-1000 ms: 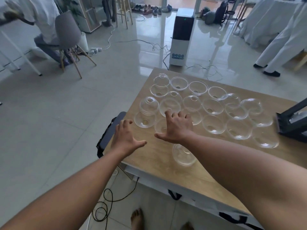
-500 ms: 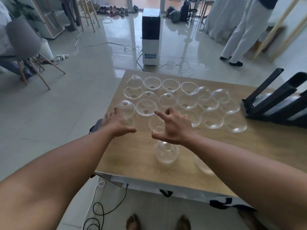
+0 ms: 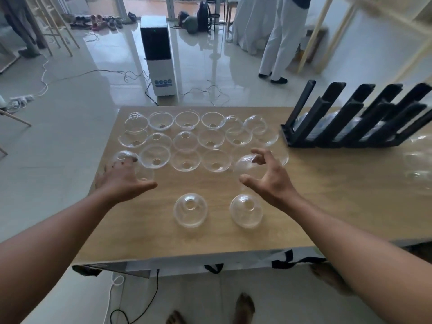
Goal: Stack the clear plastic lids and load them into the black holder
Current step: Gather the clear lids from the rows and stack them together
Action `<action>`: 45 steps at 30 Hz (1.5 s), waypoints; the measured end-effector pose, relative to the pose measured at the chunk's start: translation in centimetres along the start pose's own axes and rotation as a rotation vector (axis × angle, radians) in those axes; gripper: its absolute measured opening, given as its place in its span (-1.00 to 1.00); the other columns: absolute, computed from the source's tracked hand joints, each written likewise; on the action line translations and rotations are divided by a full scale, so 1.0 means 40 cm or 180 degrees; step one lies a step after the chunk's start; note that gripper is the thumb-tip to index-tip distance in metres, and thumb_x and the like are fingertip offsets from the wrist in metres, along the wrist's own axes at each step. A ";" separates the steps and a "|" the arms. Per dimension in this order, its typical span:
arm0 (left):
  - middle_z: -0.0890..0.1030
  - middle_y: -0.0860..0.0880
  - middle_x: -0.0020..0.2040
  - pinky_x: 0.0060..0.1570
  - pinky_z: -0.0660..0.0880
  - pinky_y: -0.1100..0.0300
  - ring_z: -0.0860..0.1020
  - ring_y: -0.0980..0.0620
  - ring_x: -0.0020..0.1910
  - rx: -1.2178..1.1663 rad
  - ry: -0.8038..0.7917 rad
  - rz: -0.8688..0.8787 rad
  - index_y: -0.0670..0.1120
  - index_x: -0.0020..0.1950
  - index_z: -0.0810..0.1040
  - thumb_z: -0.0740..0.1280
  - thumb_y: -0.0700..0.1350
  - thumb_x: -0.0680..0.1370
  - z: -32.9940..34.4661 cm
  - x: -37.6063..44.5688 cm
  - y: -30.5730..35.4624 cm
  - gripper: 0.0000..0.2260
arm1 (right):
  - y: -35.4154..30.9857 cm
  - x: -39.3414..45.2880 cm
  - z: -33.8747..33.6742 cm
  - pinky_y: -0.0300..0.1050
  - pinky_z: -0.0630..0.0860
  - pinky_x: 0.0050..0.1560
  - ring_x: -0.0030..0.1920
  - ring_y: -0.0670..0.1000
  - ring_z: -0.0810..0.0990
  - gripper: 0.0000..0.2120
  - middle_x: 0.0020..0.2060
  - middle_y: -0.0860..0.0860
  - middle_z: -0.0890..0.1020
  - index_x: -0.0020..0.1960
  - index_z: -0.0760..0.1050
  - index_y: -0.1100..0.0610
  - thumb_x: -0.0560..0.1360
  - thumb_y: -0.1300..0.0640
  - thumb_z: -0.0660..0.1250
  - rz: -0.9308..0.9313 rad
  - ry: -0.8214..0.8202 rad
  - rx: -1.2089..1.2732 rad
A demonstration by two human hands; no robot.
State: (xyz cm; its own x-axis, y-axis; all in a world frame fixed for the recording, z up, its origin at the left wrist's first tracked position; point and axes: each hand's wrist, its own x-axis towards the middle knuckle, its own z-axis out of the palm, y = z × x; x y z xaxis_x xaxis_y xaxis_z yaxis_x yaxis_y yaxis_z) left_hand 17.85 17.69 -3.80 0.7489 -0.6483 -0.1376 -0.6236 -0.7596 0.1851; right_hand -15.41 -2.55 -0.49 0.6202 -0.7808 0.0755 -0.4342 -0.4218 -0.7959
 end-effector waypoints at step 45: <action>0.10 -0.08 0.64 0.43 0.24 -0.32 0.11 -0.19 0.60 -0.1558 0.0075 0.0307 0.18 0.55 -0.27 0.53 0.32 0.30 0.334 -0.300 0.180 0.15 | 0.243 -0.184 0.182 0.16 0.31 0.31 0.51 0.05 0.36 -0.02 0.57 -0.01 0.31 0.59 0.15 -0.07 0.32 -0.24 0.56 0.0194 0.0175 -0.0808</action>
State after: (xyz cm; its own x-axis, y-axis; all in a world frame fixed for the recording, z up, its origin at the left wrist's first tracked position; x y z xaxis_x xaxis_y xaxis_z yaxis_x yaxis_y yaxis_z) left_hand 1.39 19.31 -13.81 0.7014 -0.7087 -0.0763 -0.5160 -0.5786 0.6317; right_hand -19.44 2.43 -13.16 0.5543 -0.8293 0.0701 -0.6240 -0.4698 -0.6244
